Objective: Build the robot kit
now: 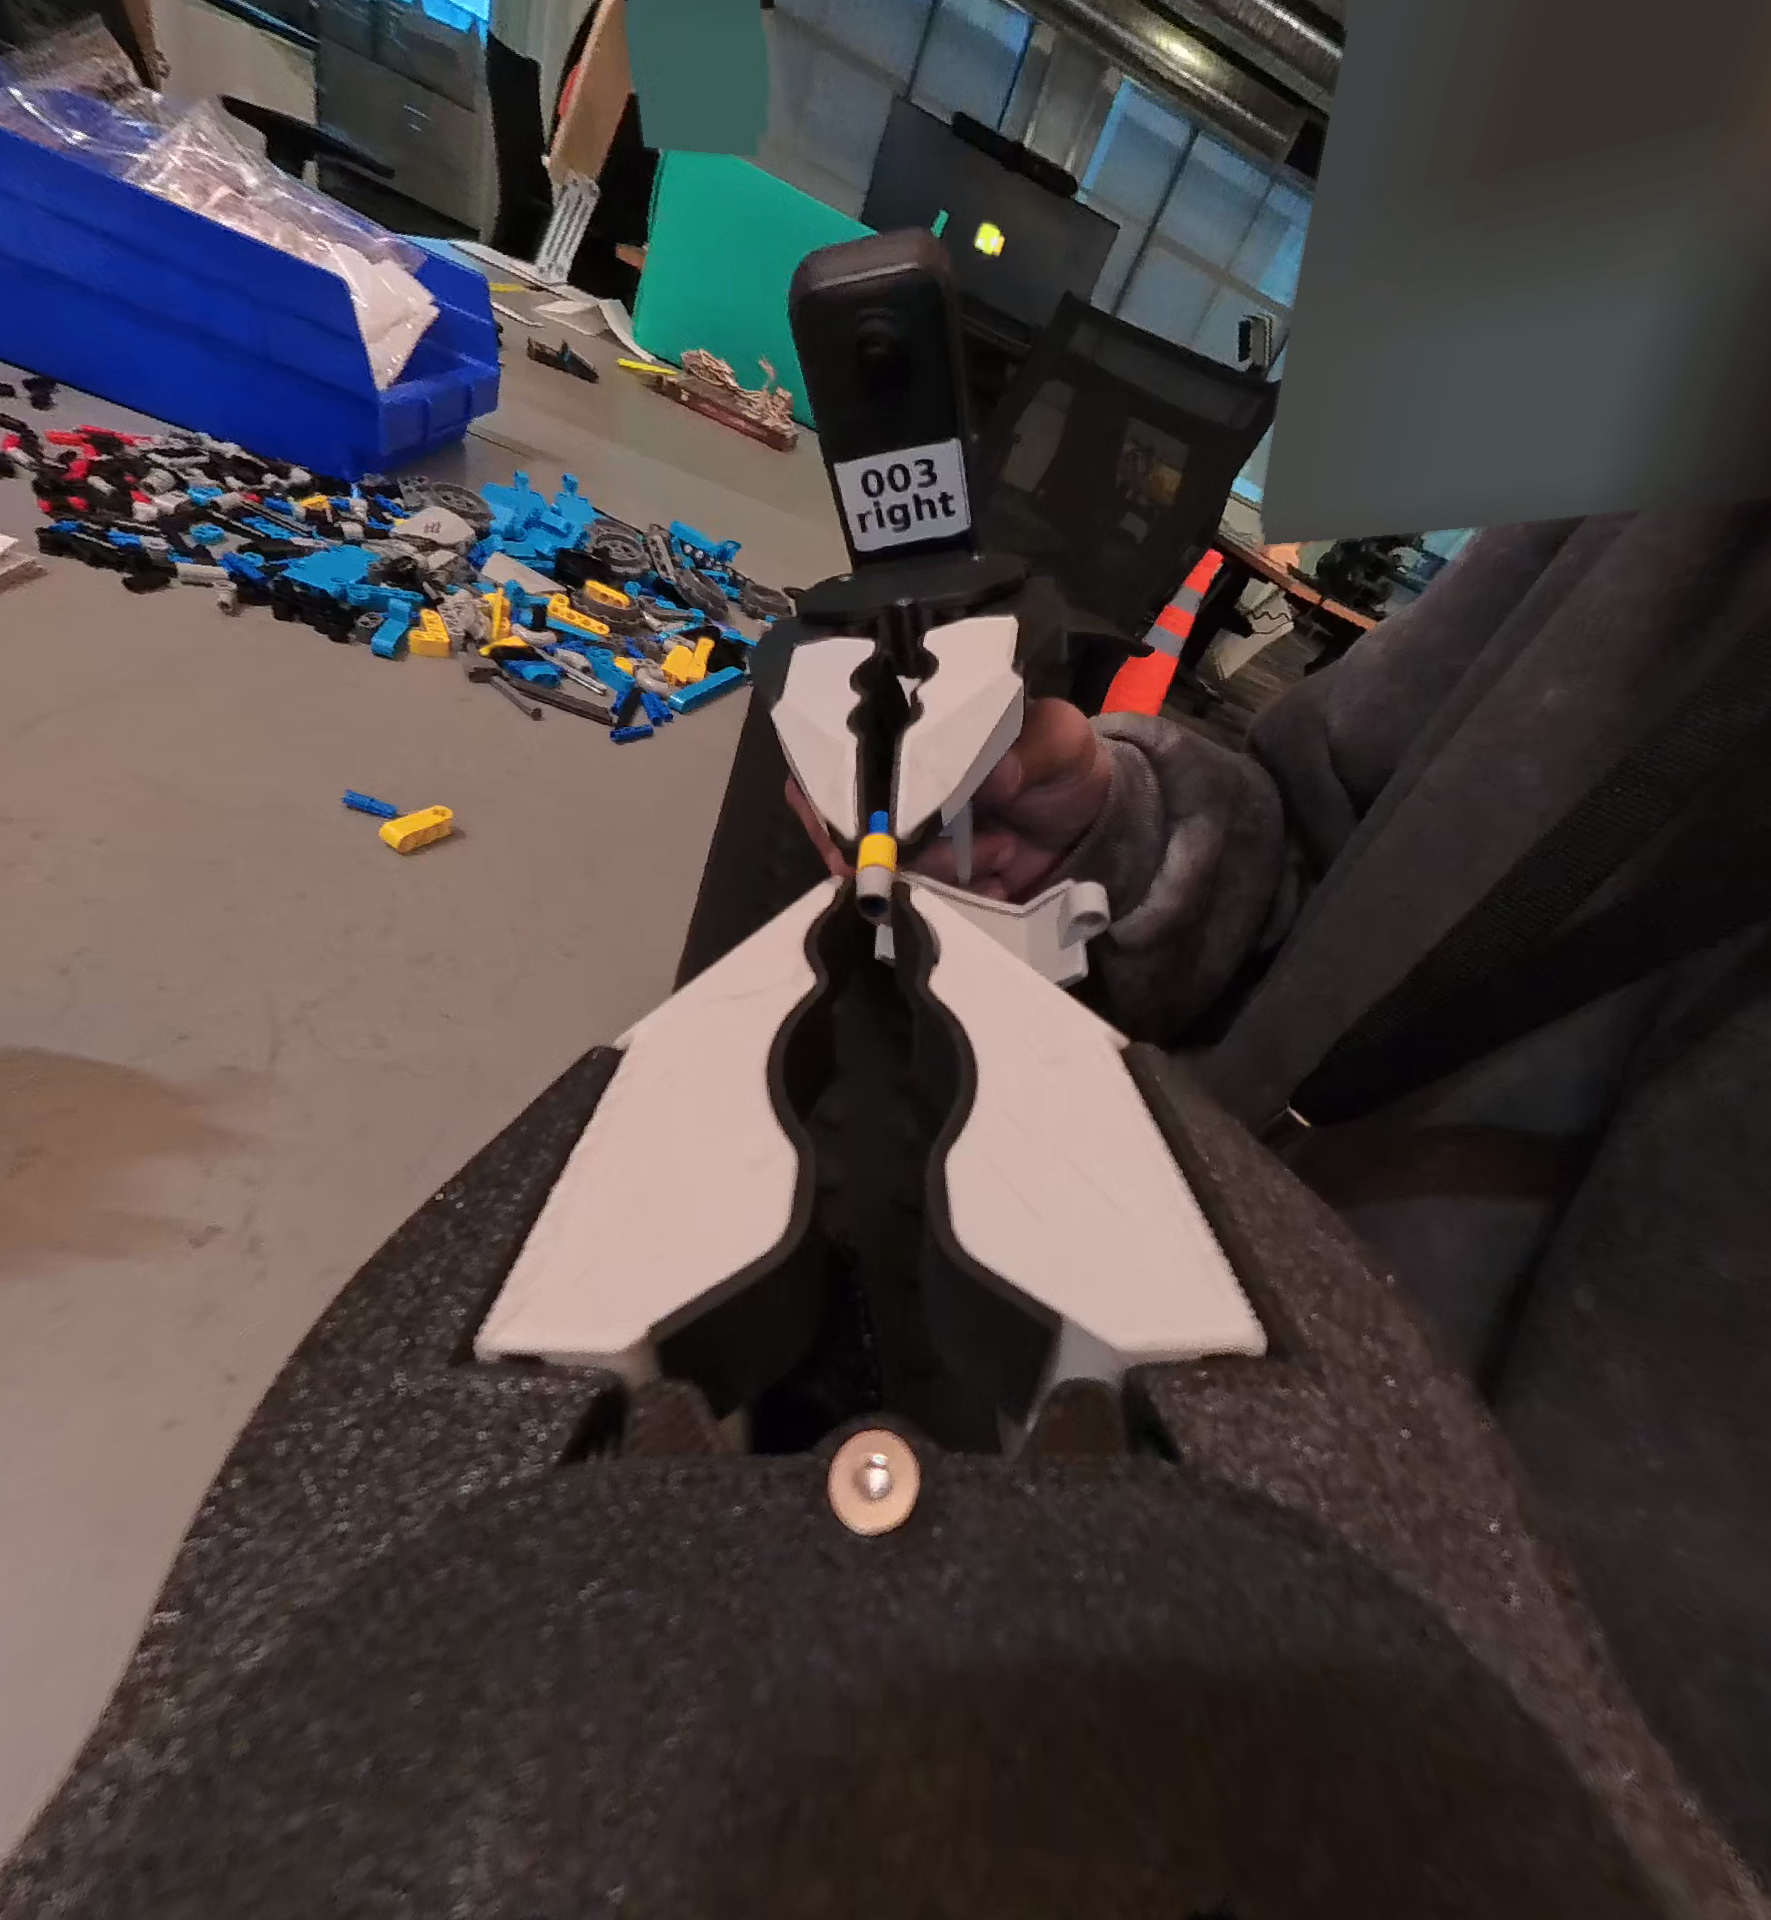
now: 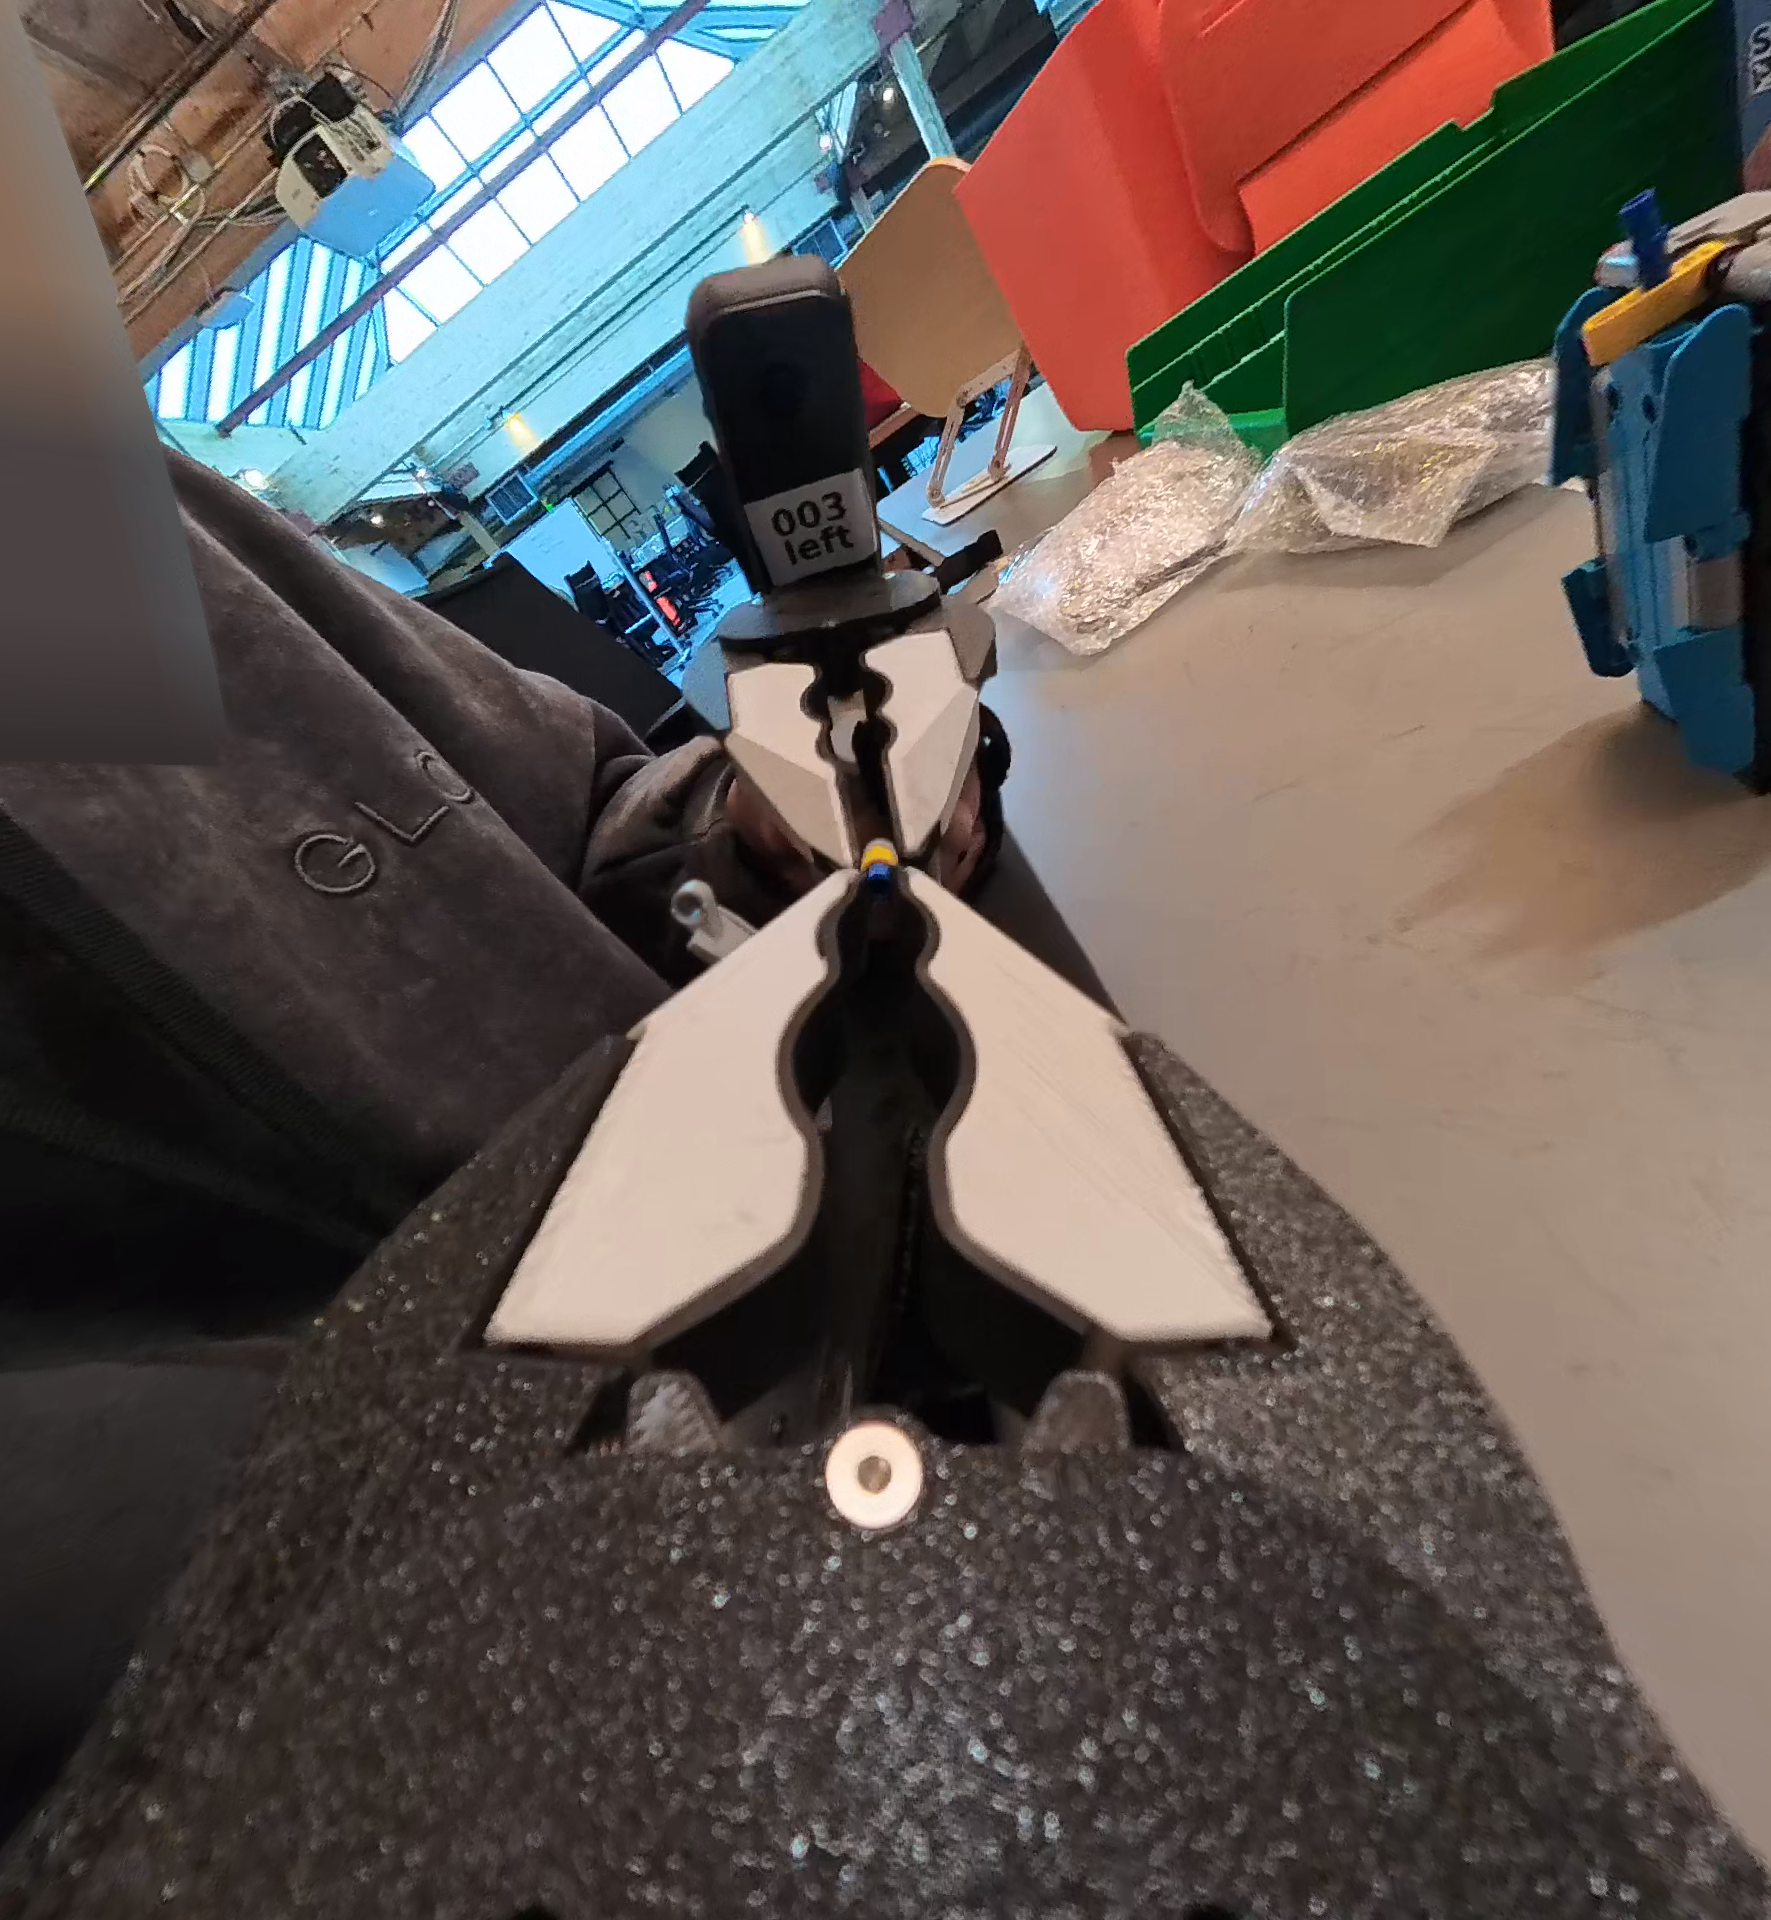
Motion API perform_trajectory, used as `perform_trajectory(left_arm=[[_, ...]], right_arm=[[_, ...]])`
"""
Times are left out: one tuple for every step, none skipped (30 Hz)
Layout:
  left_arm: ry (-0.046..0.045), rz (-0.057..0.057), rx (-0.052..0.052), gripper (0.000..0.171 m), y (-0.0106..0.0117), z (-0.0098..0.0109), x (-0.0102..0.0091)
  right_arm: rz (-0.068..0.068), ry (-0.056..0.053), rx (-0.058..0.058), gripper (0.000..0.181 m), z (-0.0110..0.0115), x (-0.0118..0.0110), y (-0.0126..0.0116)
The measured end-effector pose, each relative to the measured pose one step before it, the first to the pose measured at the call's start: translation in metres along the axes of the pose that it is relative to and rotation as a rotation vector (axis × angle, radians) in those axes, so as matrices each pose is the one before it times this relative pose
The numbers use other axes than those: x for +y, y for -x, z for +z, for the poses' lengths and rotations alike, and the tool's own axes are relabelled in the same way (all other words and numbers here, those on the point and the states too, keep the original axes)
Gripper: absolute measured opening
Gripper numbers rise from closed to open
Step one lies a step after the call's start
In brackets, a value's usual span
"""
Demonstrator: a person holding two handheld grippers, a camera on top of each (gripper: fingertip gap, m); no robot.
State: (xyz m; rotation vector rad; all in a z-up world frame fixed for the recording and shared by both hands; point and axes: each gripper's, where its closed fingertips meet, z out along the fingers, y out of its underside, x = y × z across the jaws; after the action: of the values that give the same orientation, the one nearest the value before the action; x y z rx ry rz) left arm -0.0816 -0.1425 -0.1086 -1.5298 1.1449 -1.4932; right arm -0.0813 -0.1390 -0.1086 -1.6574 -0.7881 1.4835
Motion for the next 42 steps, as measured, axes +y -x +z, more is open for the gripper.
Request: perform_trajectory(left_arm=[[0.00209,0.0012,-0.0092,0.004,0.00108,0.00026,0.00026],[-0.00025,0.0021,-0.0063,0.004,0.00062,-0.00006,0.00003],[0.00329,0.0065,0.0033,0.004,-0.00118,0.00005,0.00068],[0.00271,0.0037,0.0004,0.004,-0.00059,0.00016,0.00044],[0.00016,-0.0034,0.0003,0.004,0.00036,0.00015,-0.00003],[-0.00151,-0.0060,-0.0009,0.004,0.00079,-0.00007,-0.00040],[-0.00141,-0.0036,-0.0080,0.004,0.00142,0.00004,-0.00041],[-0.00030,-0.0013,-0.0075,0.004,0.00112,0.00019,-0.00023],[-0.00359,-0.0003,-0.0045,0.005,0.00064,0.00009,-0.00093],[-0.01060,-0.0016,-0.0093,0.005,0.00144,-0.00045,-0.00200],[-0.00881,-0.0026,-0.0115,0.005,0.00160,-0.00036,-0.00174],[-0.00718,0.0016,-0.0082,0.005,0.00086,-0.00067,-0.00160],[-0.02202,0.0036,-0.0215,0.006,0.00272,-0.00222,-0.00393],[-0.04069,0.0031,-0.0420,0.006,0.00648,-0.00419,-0.00706],[-0.04144,0.0026,-0.0552,0.006,0.00984,-0.00519,-0.00796],[-0.03757,0.0056,-0.0685,0.006,0.01286,-0.00508,-0.00827],[-0.03246,0.0073,-0.0883,0.006,0.01671,-0.00440,-0.00811],[-0.02461,0.0080,-0.0894,0.007,0.01808,-0.00302,-0.00721],[-0.01332,0.0048,-0.0907,0.007,0.01921,-0.00182,-0.00577],[-0.01567,0.0064,-0.0835,0.007,0.01872,-0.00031,-0.00589],[-0.01628,0.0036,-0.0670,0.007,0.01628,0.00162,-0.00535],[-0.00311,-0.0002,-0.0597,0.007,0.01449,0.00385,-0.00201],[0.00072,0.0039,-0.0374,0.007,0.00981,0.00561,0.00028],[-0.00547,0.0079,-0.0113,0.007,0.00447,0.00623,0.00101],[-0.00224,0.0067,0.0042,0.007,0.00081,0.00603,0.00254],[0.02140,0.0003,0.0207,0.006,-0.00265,0.00502,0.00495],[0.02603,0.0093,0.0290,0.007,-0.00438,0.00288,0.00459],[0.00370,0.0240,0.0076,0.007,-0.00179,0.00046,0.00216],[-0.00585,0.0225,0.0029,0.007,-0.00128,-0.00086,0.00068],[-0.00433,0.0096,0.0230,0.006,-0.00412,-0.00060,-0.00023],[-0.00499,0.0035,0.0290,0.007,-0.00495,0.00007,-0.00072],[-0.00069,0.0056,0.0201,0.007,-0.00368,0.00060,0.00004],[0.00688,0.0056,0.0147,0.007,-0.00283,0.00109,0.00160],[0.01050,0.0013,0.0119,0.007,-0.00230,0.00195,0.00220],[0.01465,0.0009,0.0104,0.007,-0.00183,0.00230,0.00294],[0.01609,0.0016,0.0063,0.007,-0.00105,0.00183,0.00311],[0.01156,0.0022,-0.0024,0.007,0.00039,0.00100,0.00223],[0.00499,0.0041,-0.0032,0.007,0.00038,0.00025,0.00111],[0.00038,0.0063,0.0007,0.007,-0.00041,-0.00014,0.00013],[-0.00242,0.0085,-0.0035,0.007,0.00001,-0.00050,-0.00044],[-0.00200,0.0139,-0.0051,0.007,-0.00009,-0.00039,-0.00048],[-0.00307,0.0170,-0.0015,0.007,-0.00117,-0.00047,-0.00080]], right_arm=[[0.0013,0.0046,0.0024,0.003,-0.00013,0.00074,-0.00027],[-0.0010,-0.0012,0.0098,0.003,0.00026,-0.00010,-0.00133],[0.0042,0.0059,-0.0085,0.003,0.00016,0.00083,0.00098],[0.0051,0.0023,-0.0077,0.003,-0.00017,0.00043,0.00066],[0.0051,-0.0026,-0.0003,0.003,-0.00003,-0.00022,-0.00033],[-0.0007,-0.0037,0.0044,0.003,0.00006,-0.00061,-0.00064],[-0.0004,-0.0060,0.0086,0.003,-0.00006,-0.00104,-0.00141],[0.0070,-0.0056,0.0040,0.003,-0.00022,-0.00111,-0.00140],[0.0093,-0.0103,-0.0013,0.003,-0.00017,-0.00172,-0.00059],[0.0045,-0.0137,0.0011,0.003,-0.00002,-0.00212,-0.00075],[0.0005,-0.0090,0.0095,0.005,-0.00001,-0.00187,-0.00151],[-0.0010,-0.0088,0.0096,0.005,-0.00041,-0.00211,-0.00093],[-0.0007,-0.0256,0.0180,0.007,-0.00223,-0.00482,-0.00195],[0.0023,-0.0363,0.0251,0.013,-0.00399,-0.00691,-0.00355],[0.0089,-0.0321,0.0319,0.018,-0.00440,-0.00698,-0.00545],[0.0111,-0.0240,0.0350,0.023,-0.00360,-0.00618,-0.00688],[0.0078,-0.0176,0.0342,0.029,-0.00218,-0.00562,-0.00729],[-0.0065,-0.0017,0.0355,0.035,-0.00050,-0.00424,-0.00778],[-0.0288,0.0298,0.0425,0.039,0.00057,-0.00239,-0.00970],[-0.0491,0.0469,0.0639,0.040,0.00055,-0.00281,-0.01411],[-0.0714,0.0399,0.0844,0.041,0.00047,-0.00569,-0.01852],[-0.0805,0.0295,0.0899,0.041,0.00184,-0.00823,-0.02140],[-0.0860,0.0279,0.0951,0.042,0.00446,-0.00811,-0.02438],[-0.0889,0.0401,0.1311,0.043,0.00691,-0.00465,-0.03087],[-0.0971,0.0249,0.1063,0.044,0.01085,-0.00340,-0.02633],[-0.0732,0.0056,0.0957,0.044,0.01197,-0.00136,-0.02248],[-0.0420,-0.0144,0.0716,0.039,0.01140,0.00008,-0.01566],[-0.0022,-0.0110,0.0158,0.032,0.00985,0.00279,-0.00407],[0.0629,0.0454,-0.0594,0.038,0.00564,0.00696,0.00868],[0.0412,0.0166,-0.0558,0.043,0.00134,0.00411,0.00863],[-0.0002,-0.0196,-0.0016,0.040,-0.00022,0.00219,0.00155],[-0.0143,0.0126,0.0115,0.042,0.00010,0.00439,-0.00158],[-0.0094,0.0170,0.0013,0.044,0.00084,0.00334,-0.00122],[0.0037,-0.0029,-0.0196,0.044,0.00129,0.00055,0.00151],[0.0215,-0.0017,-0.0354,0.045,0.00163,0.00027,0.00396],[0.0242,0.0005,-0.0329,0.046,0.00166,0.00070,0.00413],[0.0156,-0.0013,-0.0305,0.046,0.00119,0.00022,0.00470],[0.0047,-0.0071,-0.0251,0.046,0.00038,-0.00096,0.00455],[-0.0049,-0.0099,-0.0303,0.044,-0.00037,-0.00205,0.00630],[-0.0103,-0.0117,-0.0489,0.040,-0.00063,-0.00263,0.00984],[-0.0114,-0.0236,-0.0765,0.038,-0.00088,-0.00469,0.01509],[-0.0107,-0.0486,-0.1356,0.035,-0.00216,-0.00922,0.02541]])
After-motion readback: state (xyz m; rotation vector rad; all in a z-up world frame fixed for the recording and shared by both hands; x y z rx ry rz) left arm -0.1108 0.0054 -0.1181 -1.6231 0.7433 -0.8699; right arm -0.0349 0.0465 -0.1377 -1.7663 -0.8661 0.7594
